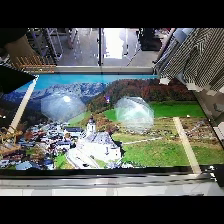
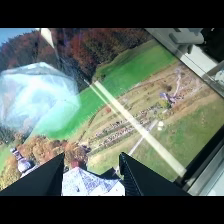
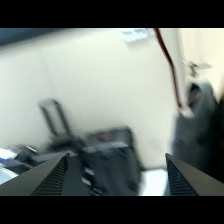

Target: Fold the clothes and pants, and hang the long-sleeved shirts on hangers.

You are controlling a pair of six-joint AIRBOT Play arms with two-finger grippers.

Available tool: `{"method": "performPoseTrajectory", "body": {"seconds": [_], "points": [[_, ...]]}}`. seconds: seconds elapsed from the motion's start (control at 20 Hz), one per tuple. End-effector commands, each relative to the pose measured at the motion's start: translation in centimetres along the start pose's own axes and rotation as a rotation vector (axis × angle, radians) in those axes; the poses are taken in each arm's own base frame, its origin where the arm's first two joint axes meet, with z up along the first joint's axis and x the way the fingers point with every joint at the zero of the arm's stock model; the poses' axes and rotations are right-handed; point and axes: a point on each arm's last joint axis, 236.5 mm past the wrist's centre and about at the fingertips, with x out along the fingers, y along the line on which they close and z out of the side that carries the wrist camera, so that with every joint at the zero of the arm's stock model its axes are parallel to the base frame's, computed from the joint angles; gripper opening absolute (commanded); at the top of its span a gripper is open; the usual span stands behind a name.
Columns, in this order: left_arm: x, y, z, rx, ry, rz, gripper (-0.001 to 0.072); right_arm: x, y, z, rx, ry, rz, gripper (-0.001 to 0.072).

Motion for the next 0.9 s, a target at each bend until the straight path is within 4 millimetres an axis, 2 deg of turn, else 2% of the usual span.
{"method": "performPoseTrajectory", "body": {"seconds": [0.0,0.05,0.1,0.15,0.2,0.25,0.3,0.35,0.4,0.45,0.55,0.6,0.65,0.7,0.75,0.85], "points": [[0.0,0.0,0.0,0.000,0.002,0.000,0.0381,-3.7,3.6,3.7,0.120,-0.065,0.152,0.0704],[0.0,0.3,-0.2,0.000,0.007,0.010,0.0381,-5.1,5.2,4.3,0.198,-0.057,0.223,0.0703],[0.0,1.2,-0.6,0.001,0.027,0.050,0.0380,-6.5,7.9,4.0,0.321,0.005,0.334,0.0702],[-0.3,3.0,-1.6,0.003,0.066,0.129,0.0366,-8.3,11.3,2.6,0.393,0.109,0.464,0.0701],[-1.0,6.1,-3.1,-0.017,0.129,0.262,0.0352,-11.0,15.6,0.2,0.372,0.242,0.631,0.0701],[-2.7,9.8,-4.7,-0.100,0.182,0.442,0.0352,-14.8,20.0,-3.0,0.298,0.387,0.826,0.0695],[-5.6,13.9,-6.4,-0.211,0.221,0.670,0.0352,-19.8,23.8,-7.1,0.204,0.558,1.035,0.0658],[-8.8,16.8,-7.6,-0.314,0.230,0.868,0.0351,-25.3,26.2,-11.3,0.128,0.755,1.205,0.0618],[-10.7,18.0,-8.0,-0.368,0.212,0.971,0.0352,-31.6,27.1,-15.7,0.030,0.979,1.355,0.0572],[-11.3,18.3,-7.6,-0.395,0.174,1.005,0.0352,-37.6,27.1,-18.9,-0.072,1.173,1.492,0.0493],[-10.5,17.9,-5.7,-0.400,0.078,0.966,0.0352,-48.3,25.8,-23.3,-0.283,1.449,1.717,0.0400],[-9.9,17.7,-5.0,-0.400,0.044,0.941,0.0352,-52.5,25.4,-24.7,-0.381,1.496,1.801,0.0387],[-9.6,17.6,-4.6,-0.402,0.031,0.923,0.0353,-55.5,25.5,-25.9,-0.465,1.470,1.863,0.0309],[-9.5,17.5,-4.6,-0.403,0.029,0.918,0.0353,-57.9,25.8,-26.8,-0.564,1.381,1.923,0.0179],[-9.5,17.5,-4.6,-0.403,0.029,0.918,0.0353,-59.2,26.4,-27.3,-0.644,1.266,1.962,0.0085],[-9.5,17.5,-4.6,-0.403,0.029,0.918,0.0353,-60.3,28.7,-27.4,-0.738,0.956,2.019,0.0111]]}}
